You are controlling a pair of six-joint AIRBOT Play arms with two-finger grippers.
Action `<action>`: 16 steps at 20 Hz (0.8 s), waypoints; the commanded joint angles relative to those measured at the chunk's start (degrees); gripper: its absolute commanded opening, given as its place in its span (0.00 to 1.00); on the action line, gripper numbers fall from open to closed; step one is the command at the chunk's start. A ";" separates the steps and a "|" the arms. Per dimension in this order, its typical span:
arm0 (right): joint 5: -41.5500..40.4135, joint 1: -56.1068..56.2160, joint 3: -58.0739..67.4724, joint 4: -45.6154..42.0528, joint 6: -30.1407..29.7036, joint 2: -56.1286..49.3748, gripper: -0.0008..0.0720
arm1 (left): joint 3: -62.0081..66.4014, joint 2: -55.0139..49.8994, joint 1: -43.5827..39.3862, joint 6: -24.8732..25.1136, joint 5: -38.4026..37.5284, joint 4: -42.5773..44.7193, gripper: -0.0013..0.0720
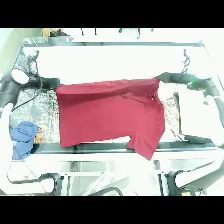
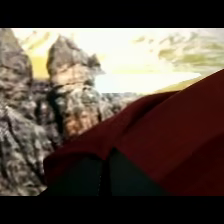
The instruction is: Fold the shirts.
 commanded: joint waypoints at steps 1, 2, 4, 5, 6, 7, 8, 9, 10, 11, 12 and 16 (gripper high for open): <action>-2.05 0.57 6.58 2.60 -0.17 -11.58 0.04 | 6.64 -13.05 1.11 0.96 0.57 -0.07 0.04; -2.10 0.81 9.16 2.58 -0.13 -13.18 0.04 | 9.49 -15.06 1.11 0.96 -0.11 -0.04 0.04; -2.14 1.11 13.68 2.19 0.72 -14.51 0.04 | 16.04 -18.25 1.05 0.94 -2.19 -0.04 0.04; -1.66 1.11 15.50 2.08 0.72 -14.49 0.04 | 19.43 -19.19 1.05 0.72 -3.52 -0.07 0.04; -0.63 1.11 17.03 1.42 1.25 -14.34 0.04 | 22.16 -19.74 1.03 0.72 -5.27 -0.09 0.04; 0.46 1.11 18.12 -1.51 3.45 -13.92 0.04 | 24.79 -20.09 0.66 0.63 -7.50 0.20 0.04; 1.92 1.20 18.62 -6.19 6.36 -13.31 0.04 | 26.49 -20.02 0.55 -1.07 -9.68 2.10 0.04; 3.19 1.44 18.64 -11.08 8.98 -12.63 0.04 | 28.22 -20.00 0.00 -3.32 -12.85 5.46 0.04; 4.81 1.70 18.64 -17.05 12.22 -11.93 0.04 | 29.53 -20.00 -0.48 -5.14 -15.98 8.72 0.04; 6.34 1.99 18.64 -22.23 14.56 -11.21 0.04 | 30.51 -20.00 -1.18 -6.73 -18.88 11.58 0.04; 7.48 2.58 18.62 -26.86 16.28 -10.60 0.04 | 31.04 -20.00 -1.99 -7.87 -21.75 13.55 0.04; 8.46 4.79 18.32 -34.36 18.69 -9.90 0.04 | 30.93 -21.38 -5.29 -10.78 -27.71 18.88 0.04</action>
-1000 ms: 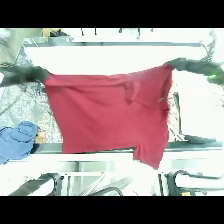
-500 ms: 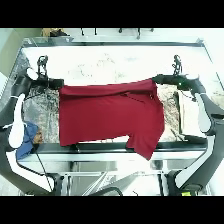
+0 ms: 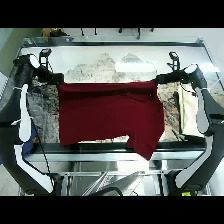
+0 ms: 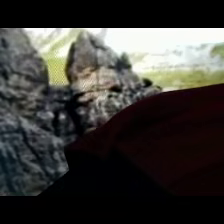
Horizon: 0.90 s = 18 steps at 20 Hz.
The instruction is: Fold the shirts.
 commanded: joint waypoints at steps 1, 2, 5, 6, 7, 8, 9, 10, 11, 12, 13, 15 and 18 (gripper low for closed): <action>1.36 1.92 -0.44 -8.13 3.23 0.35 0.04 | 0.94 -1.77 -2.91 -3.48 -6.29 6.45 0.04; 0.81 2.45 -0.81 -8.83 3.26 0.04 0.04 | 0.92 -2.54 -3.82 -3.52 -6.34 7.08 0.04; 0.55 3.06 -0.96 -12.44 4.22 -0.96 0.04 | 0.92 -5.20 -5.84 -6.14 -8.26 15.56 0.04; 0.55 3.06 -1.01 -12.76 4.96 -1.31 0.04 | 0.92 -6.10 -6.10 -6.08 -9.27 16.81 0.04; 0.55 3.08 -1.07 -12.76 4.94 -1.44 0.04 | 0.92 -7.04 -6.08 -6.08 -9.81 16.44 0.04; 0.52 3.15 -1.09 -12.55 4.94 -1.49 0.04 | 0.92 -7.67 -6.12 -6.08 -9.90 16.26 0.04; 0.46 3.41 -1.07 -12.61 4.76 -1.49 0.04 | 0.92 -7.91 -6.45 -6.05 -9.51 16.28 0.04; 0.52 3.45 -1.09 -12.59 4.72 -1.49 0.04 | 0.94 -7.85 -6.64 -6.03 -8.35 16.31 0.04; 0.52 3.50 -1.09 -12.57 4.74 -1.49 0.04 | 0.98 -7.72 -6.71 -6.05 -7.52 16.22 0.04; 0.61 3.56 -1.07 -12.55 4.76 -1.49 0.04 | 0.98 -7.72 -6.71 -6.05 -7.39 16.26 0.04; 0.94 3.63 -1.07 -12.55 4.74 -1.49 0.04 | 0.98 -7.74 -6.71 -6.03 -7.43 16.24 0.04; 1.88 4.13 -1.07 -12.55 4.74 -1.49 0.05 | 0.98 -7.72 -6.71 -6.03 -7.67 16.22 0.04; 2.16 5.11 -1.03 -12.57 5.33 -1.25 0.56 | 0.98 -7.28 -6.91 -6.03 -8.02 16.15 0.32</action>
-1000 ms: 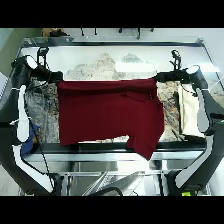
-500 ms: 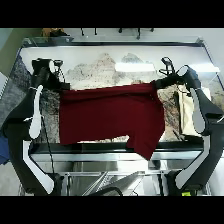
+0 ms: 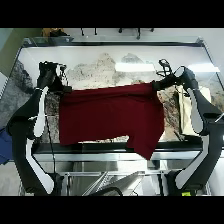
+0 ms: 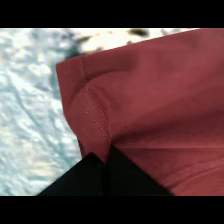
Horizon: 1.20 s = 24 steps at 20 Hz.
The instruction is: Fold the shirts.
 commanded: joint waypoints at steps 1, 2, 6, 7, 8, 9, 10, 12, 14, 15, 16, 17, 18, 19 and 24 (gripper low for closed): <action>0.72 0.76 0.04 0.07 1.88 0.74 0.66 | 0.07 0.79 -0.22 -0.09 -0.50 -0.07 0.96; 0.74 0.61 0.04 0.04 3.72 1.86 0.66 | 0.07 1.66 -0.22 -0.07 -1.07 0.07 0.96; 4.79 -3.34 0.02 -0.15 8.92 9.05 0.65 | -1.09 6.69 1.36 -0.28 -7.85 -1.51 0.95; 8.79 -5.42 -0.02 -0.13 10.56 10.36 0.65 | -3.82 9.07 2.21 -0.55 -8.46 -3.96 0.95; 13.16 -7.56 -0.26 -0.11 11.47 11.21 0.65 | -7.89 11.98 3.06 -0.59 -8.50 -6.73 0.95; 17.00 -9.84 -1.25 0.39 12.74 11.91 0.65 | -13.64 15.41 3.87 -0.57 -7.72 -9.29 0.95; 20.13 -12.13 -3.50 2.01 13.35 12.76 0.65 | -20.61 19.19 4.52 -0.59 -6.25 -10.75 0.95; 23.04 -15.47 -10.86 5.18 13.70 15.37 0.65 | -35.43 26.40 5.40 -0.59 -3.19 -11.28 0.95; 22.32 -17.18 -20.35 5.68 13.70 19.37 0.65 | -49.51 32.54 6.71 -0.52 -0.22 -11.85 0.95; 21.29 -17.73 -25.29 5.70 13.73 21.68 0.65 | -55.21 34.99 7.50 -0.50 1.55 -12.00 0.95; 19.96 -18.14 -29.53 5.73 14.10 23.85 0.65 | -60.41 37.16 8.50 -0.52 3.85 -12.20 0.95; 18.16 -18.29 -33.81 5.70 15.10 26.25 0.64 | -64.22 39.04 9.42 -0.52 6.29 -12.20 0.95; 16.44 -18.34 -37.24 5.79 15.28 28.46 0.64 | -67.08 40.72 10.27 -0.50 9.03 -12.48 0.89; 15.17 -18.34 -40.15 5.99 15.52 30.49 0.64 | -68.85 41.86 10.95 0.13 11.17 -14.40 0.88; 16.09 -18.40 -43.76 6.23 15.04 33.94 0.64 | -71.97 41.35 13.05 8.44 18.32 -32.00 0.89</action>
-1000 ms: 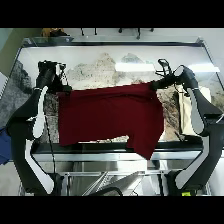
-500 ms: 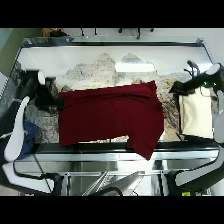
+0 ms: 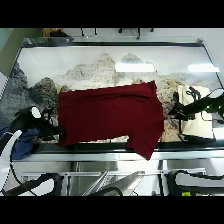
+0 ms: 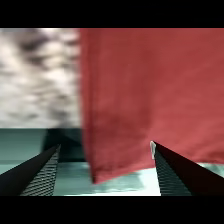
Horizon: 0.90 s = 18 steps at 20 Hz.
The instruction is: Fold the shirts.
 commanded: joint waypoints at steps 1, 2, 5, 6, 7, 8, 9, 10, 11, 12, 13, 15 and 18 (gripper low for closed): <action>0.39 -0.20 -2.82 0.57 -0.07 2.27 0.64 | -3.10 -0.92 1.05 4.74 6.43 -10.40 0.89; 1.09 -0.20 -2.84 0.57 -0.11 2.27 0.64 | -3.10 -2.05 1.07 5.95 6.75 -12.15 0.88; 4.44 -0.24 -2.84 0.11 -0.94 2.32 0.64 | -3.02 -3.78 1.11 10.32 7.56 -17.55 0.50; 5.42 -0.24 -2.86 0.13 -0.92 2.45 0.64 | -2.56 -3.76 1.11 10.78 7.52 -17.53 0.33; 5.75 -0.24 -2.86 0.13 -0.85 2.60 0.64 | -1.70 -3.76 1.11 10.84 7.21 -17.40 0.19; 5.70 -0.26 -2.86 -0.17 -0.22 2.71 0.64 | -0.48 -3.76 1.18 10.84 6.95 -17.31 0.07; 5.70 -0.26 -2.86 -1.36 1.01 2.69 0.64 | 1.05 -3.76 1.16 10.88 6.82 -17.33 0.04; 5.40 -0.26 -3.23 -2.84 2.23 2.71 0.64 | 2.80 -3.78 1.16 10.84 6.78 -17.31 0.04; 5.20 -0.24 -4.00 -3.41 3.15 2.69 0.64 | 4.44 -3.78 1.16 10.78 6.82 -17.33 0.04; 4.94 -0.24 -5.46 -3.30 3.21 2.78 0.64 | 6.14 -3.78 1.16 10.75 6.86 -17.33 0.04; 4.81 -0.17 -7.37 -3.19 3.28 3.04 0.64 | 7.87 -3.78 1.16 10.58 7.10 -17.31 0.04; 2.27 -0.17 -12.87 -1.51 3.85 3.98 0.64 | 10.36 -3.78 1.16 9.68 7.72 -17.35 0.04; -5.35 0.04 -21.92 6.71 0.72 5.46 0.64 | 11.32 -3.78 0.22 9.73 7.56 -17.29 0.04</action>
